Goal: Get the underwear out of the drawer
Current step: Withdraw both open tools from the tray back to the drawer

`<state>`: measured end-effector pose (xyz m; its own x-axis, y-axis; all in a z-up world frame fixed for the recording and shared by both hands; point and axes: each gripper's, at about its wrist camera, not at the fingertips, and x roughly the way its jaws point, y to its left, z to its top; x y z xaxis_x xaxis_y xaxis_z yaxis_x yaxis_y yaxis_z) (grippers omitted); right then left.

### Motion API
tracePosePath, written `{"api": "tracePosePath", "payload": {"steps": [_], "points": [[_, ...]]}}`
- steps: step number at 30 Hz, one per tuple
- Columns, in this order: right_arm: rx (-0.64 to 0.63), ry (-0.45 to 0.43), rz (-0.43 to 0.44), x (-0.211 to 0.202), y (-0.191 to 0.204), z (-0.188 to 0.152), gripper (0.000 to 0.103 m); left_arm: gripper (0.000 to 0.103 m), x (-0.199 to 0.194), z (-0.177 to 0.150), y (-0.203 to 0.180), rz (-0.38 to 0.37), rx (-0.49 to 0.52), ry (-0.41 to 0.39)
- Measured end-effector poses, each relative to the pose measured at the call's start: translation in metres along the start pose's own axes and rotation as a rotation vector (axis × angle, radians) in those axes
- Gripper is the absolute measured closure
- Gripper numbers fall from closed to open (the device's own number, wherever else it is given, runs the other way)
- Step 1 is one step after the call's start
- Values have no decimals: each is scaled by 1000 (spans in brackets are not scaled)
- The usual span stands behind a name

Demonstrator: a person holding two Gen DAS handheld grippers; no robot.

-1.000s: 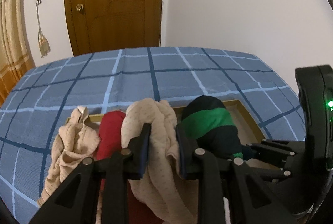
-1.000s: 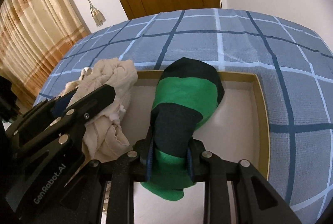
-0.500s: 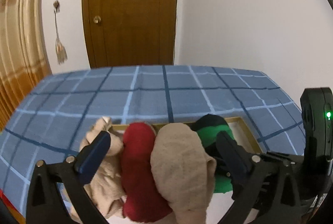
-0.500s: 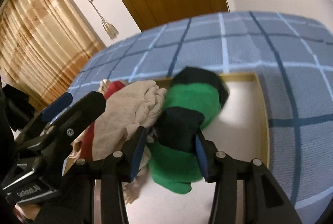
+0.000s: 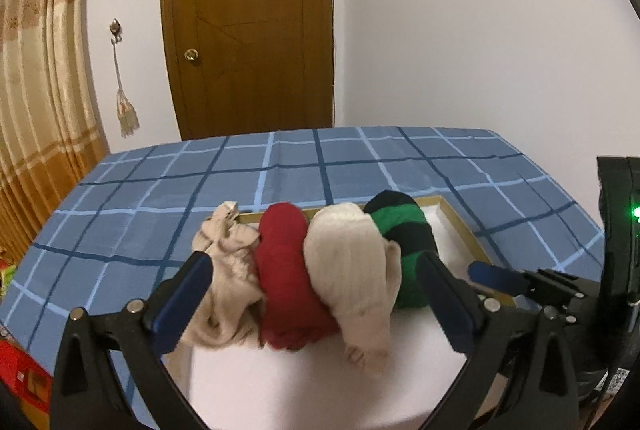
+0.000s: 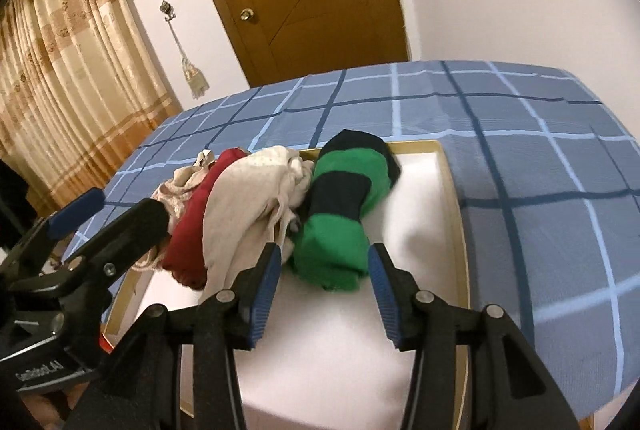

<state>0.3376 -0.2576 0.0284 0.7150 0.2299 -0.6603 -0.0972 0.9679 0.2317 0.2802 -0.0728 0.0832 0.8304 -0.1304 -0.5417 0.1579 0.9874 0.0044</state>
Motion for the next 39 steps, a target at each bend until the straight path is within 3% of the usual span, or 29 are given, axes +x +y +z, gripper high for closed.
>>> {"api": "tracePosePath", "payload": {"steps": [4, 7, 22, 39], "points": [[24, -39, -8, -13, 2, -15, 52, 0, -15, -13, 5, 13, -4, -5], [50, -53, -13, -21, 1, -26, 37, 0, -23, -20, 8, 31, 3, -15], [138, -76, 85, -60, 4, -74, 37, 0, -51, -75, 14, 37, 45, 27], [91, -124, 71, -97, 24, -116, 37, 0, -77, -112, 15, 2, 28, 52]]}}
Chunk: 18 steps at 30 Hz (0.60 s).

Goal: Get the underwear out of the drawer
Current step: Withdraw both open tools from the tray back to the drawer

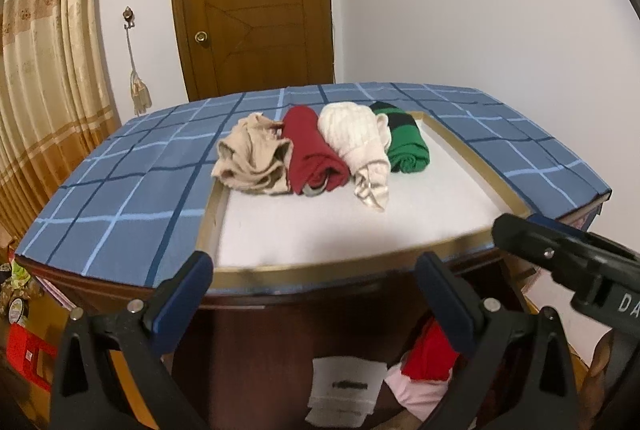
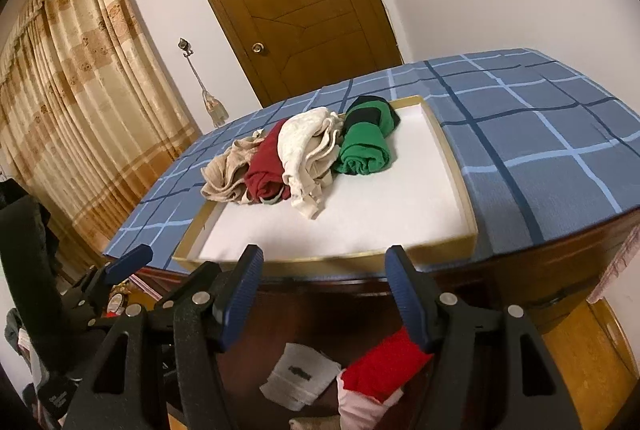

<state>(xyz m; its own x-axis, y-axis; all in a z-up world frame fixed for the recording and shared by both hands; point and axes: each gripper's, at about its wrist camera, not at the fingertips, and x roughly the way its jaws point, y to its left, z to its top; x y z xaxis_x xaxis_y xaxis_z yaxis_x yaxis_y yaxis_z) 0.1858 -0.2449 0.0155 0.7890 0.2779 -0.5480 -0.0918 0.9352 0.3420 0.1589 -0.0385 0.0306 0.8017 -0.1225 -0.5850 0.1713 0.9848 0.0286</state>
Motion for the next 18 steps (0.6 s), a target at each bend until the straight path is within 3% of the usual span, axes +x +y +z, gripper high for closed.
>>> {"api": "tracePosePath", "payload": {"steps": [9, 18], "points": [[16, 24, -33, -11, -13, -29, 37, 0, 0, -26, 5, -17, 22, 51], [72, 96, -28, -19, -32, -54, 37, 0, 14, -51, 2, -31, 69, 159]]}}
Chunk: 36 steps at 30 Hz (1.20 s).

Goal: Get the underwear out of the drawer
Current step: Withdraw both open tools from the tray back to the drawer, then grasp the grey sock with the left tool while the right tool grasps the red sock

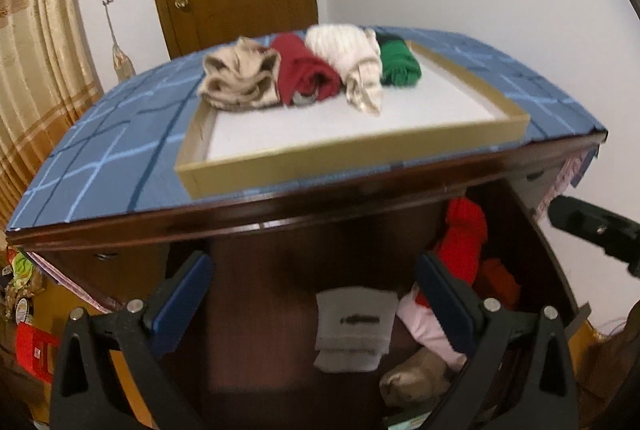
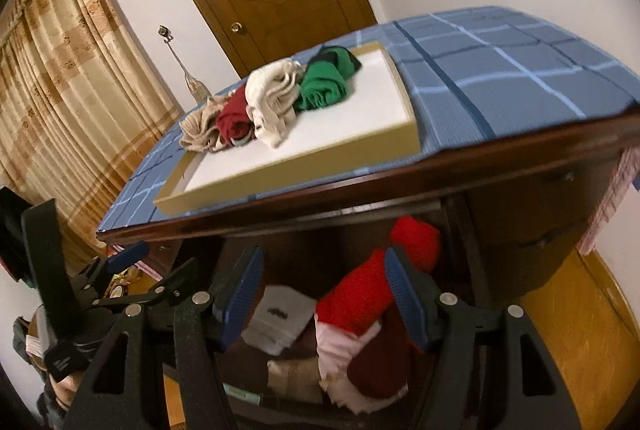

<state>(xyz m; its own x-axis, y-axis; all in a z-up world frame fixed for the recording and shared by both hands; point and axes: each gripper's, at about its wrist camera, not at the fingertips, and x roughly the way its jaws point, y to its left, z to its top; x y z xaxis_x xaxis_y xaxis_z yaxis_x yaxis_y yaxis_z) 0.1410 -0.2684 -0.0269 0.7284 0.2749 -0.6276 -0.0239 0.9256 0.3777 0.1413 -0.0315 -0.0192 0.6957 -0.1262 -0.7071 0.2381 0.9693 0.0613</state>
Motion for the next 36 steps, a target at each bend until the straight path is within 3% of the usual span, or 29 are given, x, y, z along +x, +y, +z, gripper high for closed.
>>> {"api": "tracePosePath", "payload": {"steps": [8, 16, 23, 36], "points": [[54, 44, -26, -13, -26, -18, 37, 0, 8, -20, -7, 3, 78, 74], [114, 90, -40, -7, -42, -28, 37, 0, 28, -30, 1, 11, 83, 191], [148, 179, -40, 32, -40, -21, 37, 0, 58, -35, 7, -18, 79, 316], [259, 400, -105, 124, -42, -14, 37, 1, 114, -37, -26, 7, 232, 475]]}}
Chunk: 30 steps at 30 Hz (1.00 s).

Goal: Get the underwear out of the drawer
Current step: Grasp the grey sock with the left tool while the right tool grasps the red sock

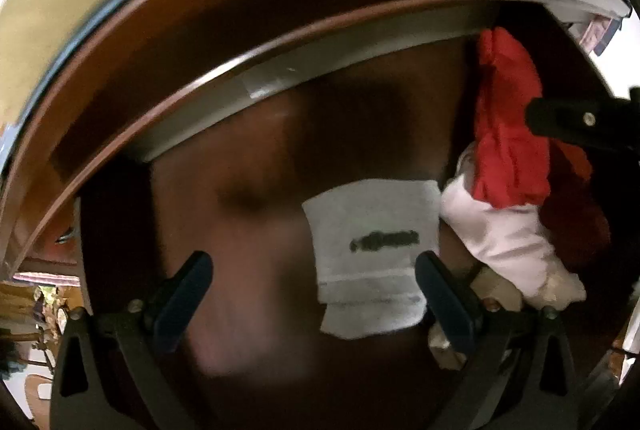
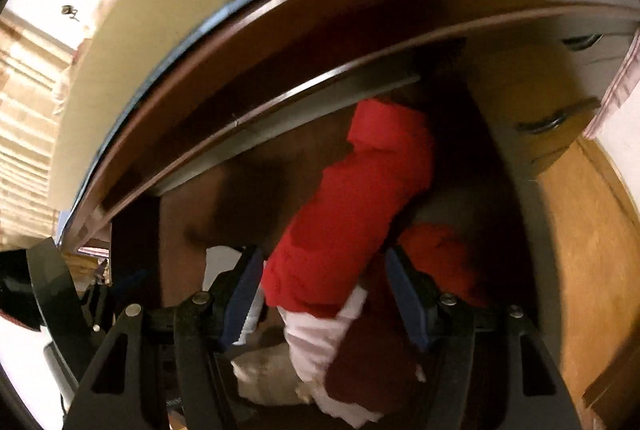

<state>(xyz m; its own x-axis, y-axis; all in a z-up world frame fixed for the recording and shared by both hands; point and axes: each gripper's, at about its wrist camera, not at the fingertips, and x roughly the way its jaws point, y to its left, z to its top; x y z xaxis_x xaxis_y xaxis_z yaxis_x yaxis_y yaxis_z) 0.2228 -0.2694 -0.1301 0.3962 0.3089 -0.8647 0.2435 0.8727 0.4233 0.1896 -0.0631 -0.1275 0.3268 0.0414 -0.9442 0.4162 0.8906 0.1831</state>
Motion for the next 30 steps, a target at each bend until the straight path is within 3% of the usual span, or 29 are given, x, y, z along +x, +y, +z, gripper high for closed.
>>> {"api": "tracePosePath", "payload": {"steps": [11, 19, 23, 25, 27, 30], "points": [[32, 17, -170, 32, 12, 7, 37, 3, 20, 13, 1, -8, -17, 71], [33, 49, -177, 43, 9, 9, 37, 7, 29, 15, -3, -32, -9, 97], [52, 81, -141, 50, 10, 13, 37, 9, 33, 24, -11, -36, 5, 97], [40, 81, -141, 50, 13, 15, 39, 20, 33, 25, -10, -76, -16, 96], [25, 90, -125, 51, 14, 16, 43, 50, 32, 24, -7, -162, -42, 86], [13, 101, -85, 51, 14, 15, 49, 71, 28, 24, -9, -208, -48, 65]]}}
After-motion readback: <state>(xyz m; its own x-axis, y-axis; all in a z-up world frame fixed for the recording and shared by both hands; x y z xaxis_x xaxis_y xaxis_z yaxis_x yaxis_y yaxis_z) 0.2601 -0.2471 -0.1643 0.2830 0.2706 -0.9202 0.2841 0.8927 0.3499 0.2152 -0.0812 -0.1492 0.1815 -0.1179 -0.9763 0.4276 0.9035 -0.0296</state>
